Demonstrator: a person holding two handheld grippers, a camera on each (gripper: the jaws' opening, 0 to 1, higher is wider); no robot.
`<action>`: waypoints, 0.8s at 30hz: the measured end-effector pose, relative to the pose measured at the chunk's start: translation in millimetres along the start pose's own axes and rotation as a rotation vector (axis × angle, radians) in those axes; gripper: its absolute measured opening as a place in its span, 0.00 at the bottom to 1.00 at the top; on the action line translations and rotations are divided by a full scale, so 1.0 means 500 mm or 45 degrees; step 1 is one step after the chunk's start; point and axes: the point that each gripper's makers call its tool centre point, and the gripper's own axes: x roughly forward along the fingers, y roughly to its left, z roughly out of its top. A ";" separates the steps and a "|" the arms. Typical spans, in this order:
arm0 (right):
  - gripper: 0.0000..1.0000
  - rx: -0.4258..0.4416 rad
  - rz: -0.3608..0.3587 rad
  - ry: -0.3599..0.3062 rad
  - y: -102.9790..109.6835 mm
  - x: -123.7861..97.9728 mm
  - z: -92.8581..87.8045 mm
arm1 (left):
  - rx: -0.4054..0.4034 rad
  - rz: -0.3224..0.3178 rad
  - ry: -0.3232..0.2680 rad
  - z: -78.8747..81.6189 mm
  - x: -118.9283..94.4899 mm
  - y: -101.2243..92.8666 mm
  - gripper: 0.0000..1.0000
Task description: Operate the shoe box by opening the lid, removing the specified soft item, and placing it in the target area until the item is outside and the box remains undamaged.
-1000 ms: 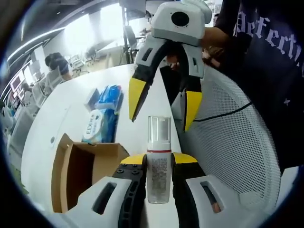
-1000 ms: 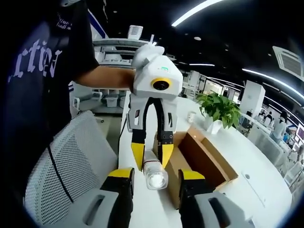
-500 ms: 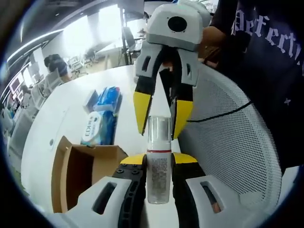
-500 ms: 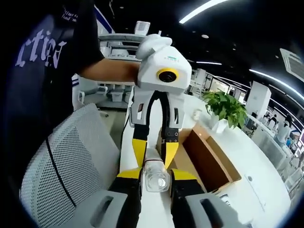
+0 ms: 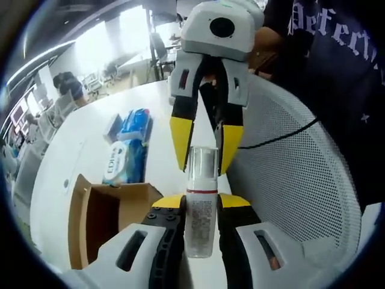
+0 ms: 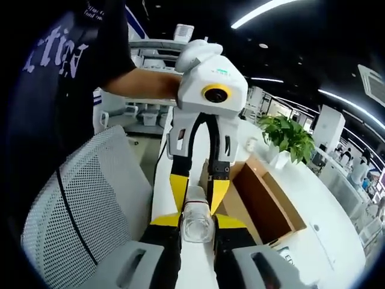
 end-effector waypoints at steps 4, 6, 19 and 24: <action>0.14 -0.001 -0.006 -0.001 -0.003 -0.002 0.001 | 0.004 0.008 -0.002 0.001 -0.001 0.002 0.20; 0.14 0.000 -0.007 -0.002 -0.004 -0.003 0.003 | 0.007 0.012 -0.005 0.003 -0.003 0.003 0.20; 0.14 0.013 -0.031 0.003 -0.017 -0.008 0.003 | -0.026 0.092 -0.056 0.015 -0.011 0.023 0.34; 0.14 0.023 -0.043 -0.007 -0.023 -0.010 0.006 | -0.053 0.131 -0.096 0.023 -0.020 0.034 0.38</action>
